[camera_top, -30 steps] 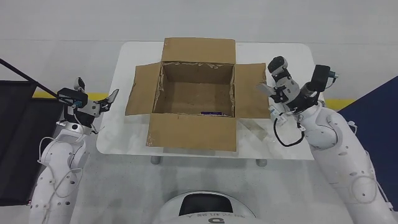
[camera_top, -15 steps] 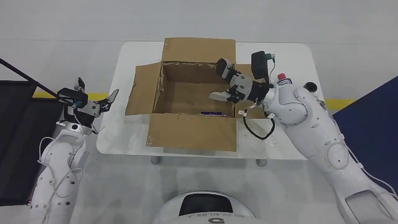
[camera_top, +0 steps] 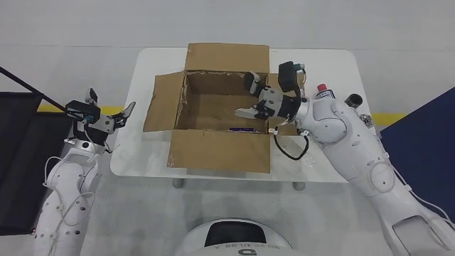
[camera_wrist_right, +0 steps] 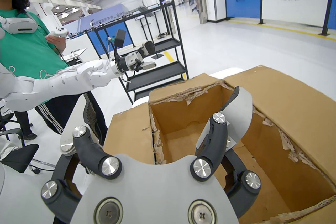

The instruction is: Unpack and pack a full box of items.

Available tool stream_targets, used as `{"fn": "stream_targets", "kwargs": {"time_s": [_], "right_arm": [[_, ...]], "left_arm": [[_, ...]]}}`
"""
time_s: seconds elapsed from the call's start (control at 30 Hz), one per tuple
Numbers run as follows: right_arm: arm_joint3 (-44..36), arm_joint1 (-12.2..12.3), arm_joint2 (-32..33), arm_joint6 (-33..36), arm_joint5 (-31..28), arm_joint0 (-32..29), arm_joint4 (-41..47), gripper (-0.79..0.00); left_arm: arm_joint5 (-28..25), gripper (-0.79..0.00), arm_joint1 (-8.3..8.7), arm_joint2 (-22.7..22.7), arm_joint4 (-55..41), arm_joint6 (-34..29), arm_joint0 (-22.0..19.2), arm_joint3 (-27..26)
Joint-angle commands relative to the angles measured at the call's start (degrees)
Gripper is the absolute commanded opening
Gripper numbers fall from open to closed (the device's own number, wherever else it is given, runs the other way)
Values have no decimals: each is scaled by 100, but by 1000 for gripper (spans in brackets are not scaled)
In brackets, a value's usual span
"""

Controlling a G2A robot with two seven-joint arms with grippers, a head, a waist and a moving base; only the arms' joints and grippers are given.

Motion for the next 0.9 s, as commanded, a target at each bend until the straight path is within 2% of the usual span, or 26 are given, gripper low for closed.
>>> {"fn": "stream_targets", "kwargs": {"time_s": [0.0, 0.03, 0.07, 0.1, 0.13, 0.33, 0.87], "right_arm": [[187, -50, -141, 153, 110, 163, -49, 0], [280, -73, -212, 247, 136, 233, -77, 0], [385, -91, -264, 375, 242, 307, -142, 0], [467, -111, -334, 526, 321, 365, -183, 0], [543, -128, -394, 672, 377, 427, -219, 0], [816, -214, -594, 1222, 722, 710, -281, 0], [816, -214, -594, 1222, 722, 710, -281, 0]], "left_arm": [[0, -299, 0, 0, 0, 0, 0, 0], [0, -314, 0, 0, 0, 0, 0, 0], [0, -289, 0, 0, 0, 0, 0, 0], [0, -34, 0, 0, 0, 0, 0, 0], [0, 0, 0, 0, 0, 0, 0, 0], [0, 0, 0, 0, 0, 0, 0, 0], [0, 0, 0, 0, 0, 0, 0, 0]]}}
